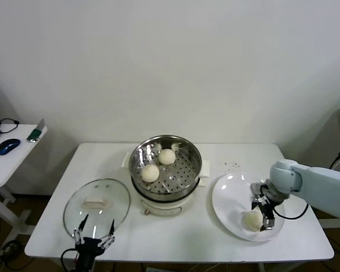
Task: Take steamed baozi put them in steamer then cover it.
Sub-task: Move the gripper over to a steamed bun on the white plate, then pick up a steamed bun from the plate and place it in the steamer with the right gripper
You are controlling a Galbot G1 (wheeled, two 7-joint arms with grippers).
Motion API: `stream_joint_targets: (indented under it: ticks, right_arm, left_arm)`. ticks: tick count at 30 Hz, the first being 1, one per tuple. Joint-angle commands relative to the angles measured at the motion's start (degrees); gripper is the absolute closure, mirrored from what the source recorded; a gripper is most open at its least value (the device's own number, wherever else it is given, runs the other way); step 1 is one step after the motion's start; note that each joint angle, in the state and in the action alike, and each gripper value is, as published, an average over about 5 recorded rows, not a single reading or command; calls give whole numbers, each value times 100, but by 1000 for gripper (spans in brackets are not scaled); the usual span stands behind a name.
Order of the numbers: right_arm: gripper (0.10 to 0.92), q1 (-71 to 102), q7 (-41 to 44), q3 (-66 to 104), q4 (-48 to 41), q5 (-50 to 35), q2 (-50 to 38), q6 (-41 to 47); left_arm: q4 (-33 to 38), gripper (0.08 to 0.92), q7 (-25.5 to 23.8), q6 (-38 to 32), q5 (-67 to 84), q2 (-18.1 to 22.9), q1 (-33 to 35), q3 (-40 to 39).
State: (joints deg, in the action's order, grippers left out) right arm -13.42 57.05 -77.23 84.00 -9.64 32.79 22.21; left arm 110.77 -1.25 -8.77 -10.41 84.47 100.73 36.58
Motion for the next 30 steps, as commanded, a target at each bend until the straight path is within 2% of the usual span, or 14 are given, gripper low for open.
stream_joint_targets:
  ticks: [1,9,14,23,30]
  right_arm:
    - [221,272,-16,170,-150,107,123,-11]
    - [325,196,3,142,-176,86,175,-54]
    - [353,-225,81,-22,-231,85,226,-392]
    - [355,-2941,714,-1278,-452,346,1250,-2751]
    - [360,-4204,755,-1625,-537,531,2154,-4544]
  left_arm:
    - [-36,177,2,-12,-11,7,6,-6]
    - [-27,177,6,-1,-44,-33,-9,-11]
    - [-16,177,5,2,-43,-40,-7,-13]
    - [35,177,5,32,-104,-42,9,-51]
    - [76,177,-7,62,-162,-105,48,-68]
